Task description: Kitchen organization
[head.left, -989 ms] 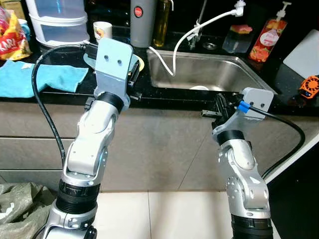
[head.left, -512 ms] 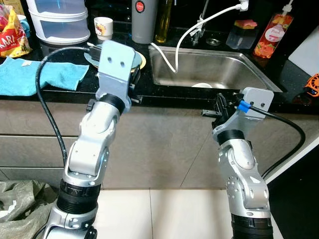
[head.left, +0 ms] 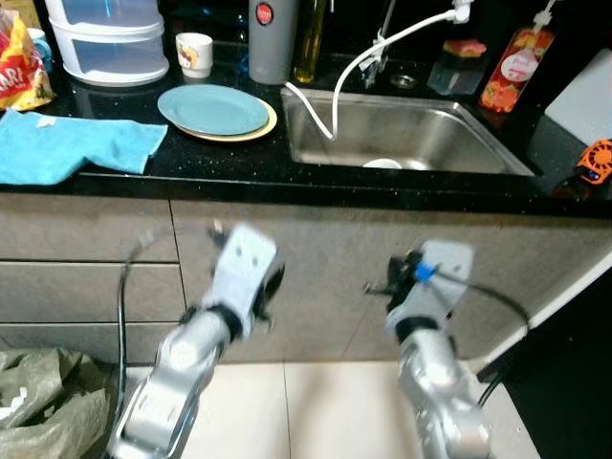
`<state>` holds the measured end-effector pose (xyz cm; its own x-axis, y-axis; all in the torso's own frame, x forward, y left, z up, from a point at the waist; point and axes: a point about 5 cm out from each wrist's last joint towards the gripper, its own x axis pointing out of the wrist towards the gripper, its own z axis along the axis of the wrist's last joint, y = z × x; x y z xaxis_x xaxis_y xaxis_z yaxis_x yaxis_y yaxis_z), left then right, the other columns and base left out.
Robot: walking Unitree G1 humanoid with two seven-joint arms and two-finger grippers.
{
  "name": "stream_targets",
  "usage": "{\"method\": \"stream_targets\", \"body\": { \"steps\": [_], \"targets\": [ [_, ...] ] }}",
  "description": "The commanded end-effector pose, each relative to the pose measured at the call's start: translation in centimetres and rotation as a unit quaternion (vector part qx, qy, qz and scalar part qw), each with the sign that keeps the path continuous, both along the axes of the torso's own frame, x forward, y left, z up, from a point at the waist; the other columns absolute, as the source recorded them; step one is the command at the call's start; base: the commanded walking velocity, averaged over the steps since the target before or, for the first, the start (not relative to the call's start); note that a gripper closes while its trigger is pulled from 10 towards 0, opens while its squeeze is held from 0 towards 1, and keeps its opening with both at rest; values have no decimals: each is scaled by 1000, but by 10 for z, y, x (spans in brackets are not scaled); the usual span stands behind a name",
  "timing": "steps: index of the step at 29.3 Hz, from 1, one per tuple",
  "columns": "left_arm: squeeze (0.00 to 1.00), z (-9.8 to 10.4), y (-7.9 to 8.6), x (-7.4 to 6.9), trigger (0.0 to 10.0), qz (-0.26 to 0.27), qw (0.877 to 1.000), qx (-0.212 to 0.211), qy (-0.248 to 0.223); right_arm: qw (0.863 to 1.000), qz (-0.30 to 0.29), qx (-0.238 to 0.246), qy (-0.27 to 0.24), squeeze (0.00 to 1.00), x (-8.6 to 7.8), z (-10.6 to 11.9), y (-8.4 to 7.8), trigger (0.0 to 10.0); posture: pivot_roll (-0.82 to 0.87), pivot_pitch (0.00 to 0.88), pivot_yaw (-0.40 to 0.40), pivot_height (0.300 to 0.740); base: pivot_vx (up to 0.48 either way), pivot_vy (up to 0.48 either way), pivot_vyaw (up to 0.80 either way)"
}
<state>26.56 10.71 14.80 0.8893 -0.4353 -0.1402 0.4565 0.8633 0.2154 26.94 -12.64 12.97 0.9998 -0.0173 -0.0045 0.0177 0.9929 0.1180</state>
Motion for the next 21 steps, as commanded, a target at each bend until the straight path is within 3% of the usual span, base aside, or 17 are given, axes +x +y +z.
{"method": "stream_targets", "body": {
  "steps": [1, 4, 5, 6, 9, 15, 18, 21],
  "targets": [
    [0, 5, -2, -1, 10000, -11, 1000, 5, -11, 1000, 3, -3, 11, 0, -1, -3, 1, 10000, 229, 58, -102, 740, 0, 0, 0],
    [0, -1, 19, -14, 10000, 18, 1000, 14, 9, 997, 38, -12, 66, 0, -22, -25, 9, 10000, 217, 92, -102, 740, 0, 0, 0],
    [0, -1, 19, -14, 10000, 18, 1000, 14, 9, 997, 38, -12, 66, 0, -22, -25, 9, 10000, 217, 92, -102, 740, 0, 0, 0],
    [0, -3, 30, -17, 10000, 12, 1000, 28, 0, 996, 41, -19, 72, 0, -30, -27, 6, 10000, 193, 91, -99, 740, 0, 0, 0],
    [0, -4, 42, -14, 10000, 44, 998, 38, -25, 997, 30, -9, 77, 0, -34, -31, 0, 10000, 177, 97, -108, 740, 0, 0, 0],
    [0, -3, 30, 3, 10000, 31, 999, 33, -25, 995, -8, 28, 99, 0, -31, -38, -9, 10000, 206, 100, -94, 740, 0, 0, 0],
    [0, 4, 39, 9, 10000, 35, 997, 52, -54, 996, 3, 34, 77, 0, -18, -28, 5, 10000, 197, 83, 11, 740, 0, 0, 0],
    [0, 10, 50, 17, 10000, 55, 993, 68, -76, 996, 27, 33, 75, 0, -13, -24, 17, 10000, 188, 79, 38, 740, 0, 0, 0]
  ]
}}
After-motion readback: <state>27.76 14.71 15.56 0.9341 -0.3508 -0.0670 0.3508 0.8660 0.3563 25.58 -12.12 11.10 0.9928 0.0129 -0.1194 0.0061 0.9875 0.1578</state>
